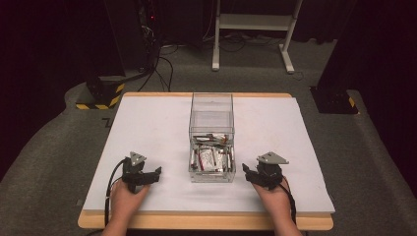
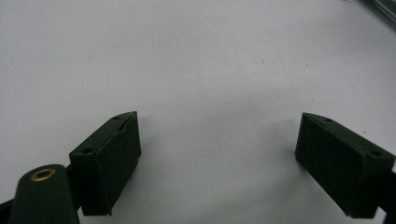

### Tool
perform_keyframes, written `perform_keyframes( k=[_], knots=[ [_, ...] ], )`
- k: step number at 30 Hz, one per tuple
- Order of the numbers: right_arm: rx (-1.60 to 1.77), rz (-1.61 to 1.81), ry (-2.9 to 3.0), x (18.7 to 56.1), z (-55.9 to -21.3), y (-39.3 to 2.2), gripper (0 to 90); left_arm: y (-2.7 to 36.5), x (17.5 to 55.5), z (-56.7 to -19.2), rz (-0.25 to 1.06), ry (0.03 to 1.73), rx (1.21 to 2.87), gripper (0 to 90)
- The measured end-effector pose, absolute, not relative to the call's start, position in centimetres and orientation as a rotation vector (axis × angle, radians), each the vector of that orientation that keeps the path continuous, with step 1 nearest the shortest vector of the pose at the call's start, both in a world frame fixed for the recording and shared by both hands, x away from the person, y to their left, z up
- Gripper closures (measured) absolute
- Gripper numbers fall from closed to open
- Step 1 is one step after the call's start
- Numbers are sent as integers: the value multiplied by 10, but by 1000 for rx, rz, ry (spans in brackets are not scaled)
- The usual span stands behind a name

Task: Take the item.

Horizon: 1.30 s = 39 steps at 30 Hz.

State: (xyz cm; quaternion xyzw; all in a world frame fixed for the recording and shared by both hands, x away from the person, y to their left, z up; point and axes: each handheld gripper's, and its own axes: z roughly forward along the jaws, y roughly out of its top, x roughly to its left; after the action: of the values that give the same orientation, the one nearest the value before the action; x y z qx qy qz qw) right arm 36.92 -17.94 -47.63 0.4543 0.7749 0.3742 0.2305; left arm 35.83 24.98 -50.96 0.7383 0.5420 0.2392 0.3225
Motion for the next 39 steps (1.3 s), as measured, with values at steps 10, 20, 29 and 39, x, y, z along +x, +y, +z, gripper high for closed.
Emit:
perform_keyframes(
  k=[10,20,29,39],
  knots=[
    [1233,1072,2108,364,-465,-177,349,250,358,-510,628,1422,1938,143],
    [1181,1134,2069,356,-448,-174,370,250,358,-510,628,1423,1938,143],
    [1177,1177,2053,354,-437,-170,360,250,358,-510,628,1423,1938,143],
    [1131,1217,2060,353,-428,-160,357,250,358,-510,628,1423,1938,143]
  ],
)
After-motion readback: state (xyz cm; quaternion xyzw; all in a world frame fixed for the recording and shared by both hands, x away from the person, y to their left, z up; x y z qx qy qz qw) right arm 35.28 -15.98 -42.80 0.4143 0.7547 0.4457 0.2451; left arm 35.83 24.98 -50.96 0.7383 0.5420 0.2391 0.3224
